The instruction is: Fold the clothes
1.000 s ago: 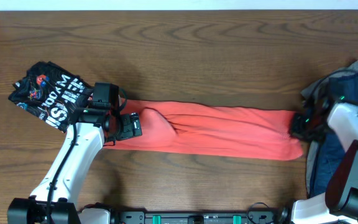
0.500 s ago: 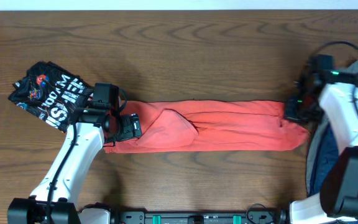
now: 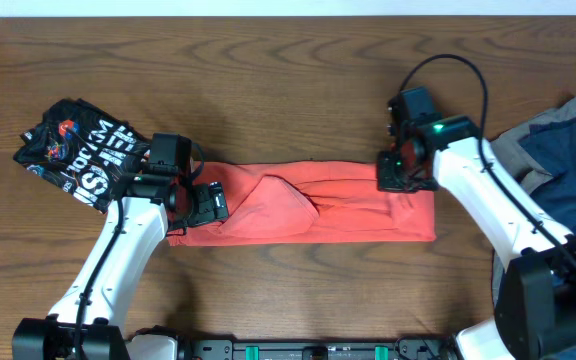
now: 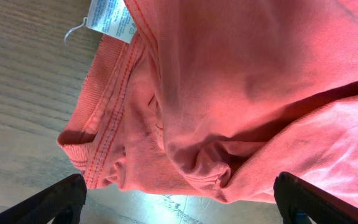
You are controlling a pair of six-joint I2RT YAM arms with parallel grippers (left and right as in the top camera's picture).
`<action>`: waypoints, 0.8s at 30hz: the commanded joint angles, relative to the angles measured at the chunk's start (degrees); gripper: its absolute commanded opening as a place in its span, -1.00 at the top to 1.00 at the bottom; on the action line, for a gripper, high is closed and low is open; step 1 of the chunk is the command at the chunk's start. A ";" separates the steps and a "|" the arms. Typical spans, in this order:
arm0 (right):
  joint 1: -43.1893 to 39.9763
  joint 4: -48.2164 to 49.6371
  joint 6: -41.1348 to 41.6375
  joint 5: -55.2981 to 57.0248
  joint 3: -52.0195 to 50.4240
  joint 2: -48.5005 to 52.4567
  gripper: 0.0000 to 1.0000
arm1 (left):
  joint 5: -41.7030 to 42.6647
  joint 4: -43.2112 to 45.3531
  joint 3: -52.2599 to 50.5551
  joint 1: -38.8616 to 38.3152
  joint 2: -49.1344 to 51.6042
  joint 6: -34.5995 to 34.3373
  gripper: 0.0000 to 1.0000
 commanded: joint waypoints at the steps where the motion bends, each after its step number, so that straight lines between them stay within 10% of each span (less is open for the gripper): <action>1: 2.47 1.31 3.10 -0.61 -0.04 1.31 0.97 | 0.17 -0.02 0.87 0.35 -0.07 -0.79 -0.96; 24: 7.89 5.29 4.98 -5.38 -0.04 5.44 0.92 | 0.17 -0.07 0.85 0.35 -0.07 -0.76 -0.96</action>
